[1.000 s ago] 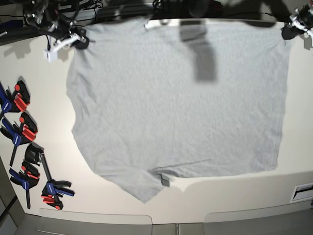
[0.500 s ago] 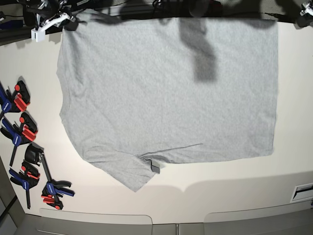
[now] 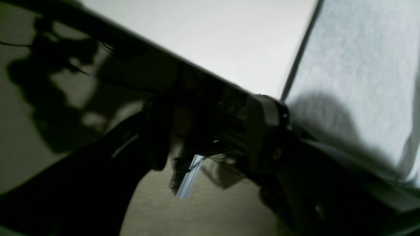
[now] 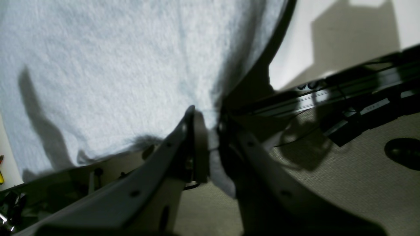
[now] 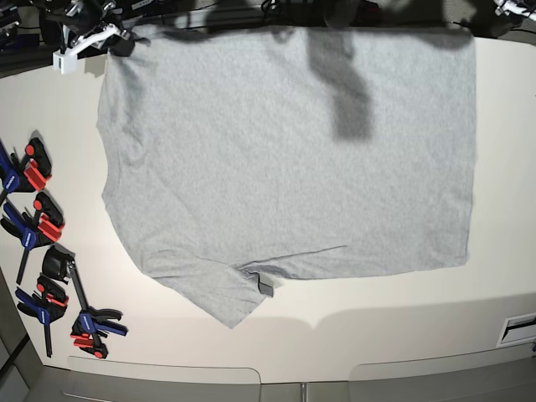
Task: Fold the T-shirt properly
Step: 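Pull both shoulder corners apart to stretch the shirt flat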
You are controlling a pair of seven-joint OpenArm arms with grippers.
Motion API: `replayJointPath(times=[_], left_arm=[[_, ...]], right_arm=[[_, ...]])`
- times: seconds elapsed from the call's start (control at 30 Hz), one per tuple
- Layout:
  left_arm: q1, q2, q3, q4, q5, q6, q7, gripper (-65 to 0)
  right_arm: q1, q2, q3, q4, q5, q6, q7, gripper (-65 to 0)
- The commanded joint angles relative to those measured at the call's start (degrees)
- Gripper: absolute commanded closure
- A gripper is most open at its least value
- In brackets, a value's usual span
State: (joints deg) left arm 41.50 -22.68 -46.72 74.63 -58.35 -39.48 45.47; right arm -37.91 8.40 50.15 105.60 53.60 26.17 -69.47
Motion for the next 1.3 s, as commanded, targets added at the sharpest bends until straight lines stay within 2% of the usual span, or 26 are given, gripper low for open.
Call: replayJointPath(times=[0.0, 0.17, 0.3, 0.53, 0.77, 0.93, 1.27], left_arm=[[-0.2, -1.0, 0.7, -0.4, -1.0, -0.5, -0.6, -32.9], [-3.0, -1.3, 7.4, -1.8, 7.4, -0.5, -3.4, -32.9], [-2.7, -1.7, 11.7, -1.8, 8.8, -0.5, -4.0, -32.8], [0.7, -2.6, 11.9, 0.8, 8.8, -0.5, -4.0, -32.2], [4.0, -2.8, 11.8, 7.8, 7.0, -0.5, -5.6, -32.2], [1.9, -2.8, 11.8, 8.3, 14.4, -0.5, -10.2, -32.2], [0.9, -2.9, 11.9, 8.3, 15.2, -0.5, -10.6, -32.2]], right_arm=[[-0.2, 0.7, 0.5, 1.0, 1.1, 0.5, 1.1, 0.0], [-0.2, 0.7, 0.5, 1.0, 1.0, 0.5, 1.3, 0.0], [-0.2, 0.7, 0.5, 1.0, 1.0, 0.5, 1.4, 0.0], [-0.2, 0.7, 0.5, 1.0, 1.0, 0.5, 1.3, 0.0], [-0.2, 0.7, 0.5, 1.0, 1.0, 0.7, 1.4, 0.0], [-0.2, 0.7, 0.5, 1.0, 1.1, 1.5, 1.4, 0.0], [-0.2, 0.7, 0.5, 1.0, 1.1, 1.5, 1.5, 0.0]])
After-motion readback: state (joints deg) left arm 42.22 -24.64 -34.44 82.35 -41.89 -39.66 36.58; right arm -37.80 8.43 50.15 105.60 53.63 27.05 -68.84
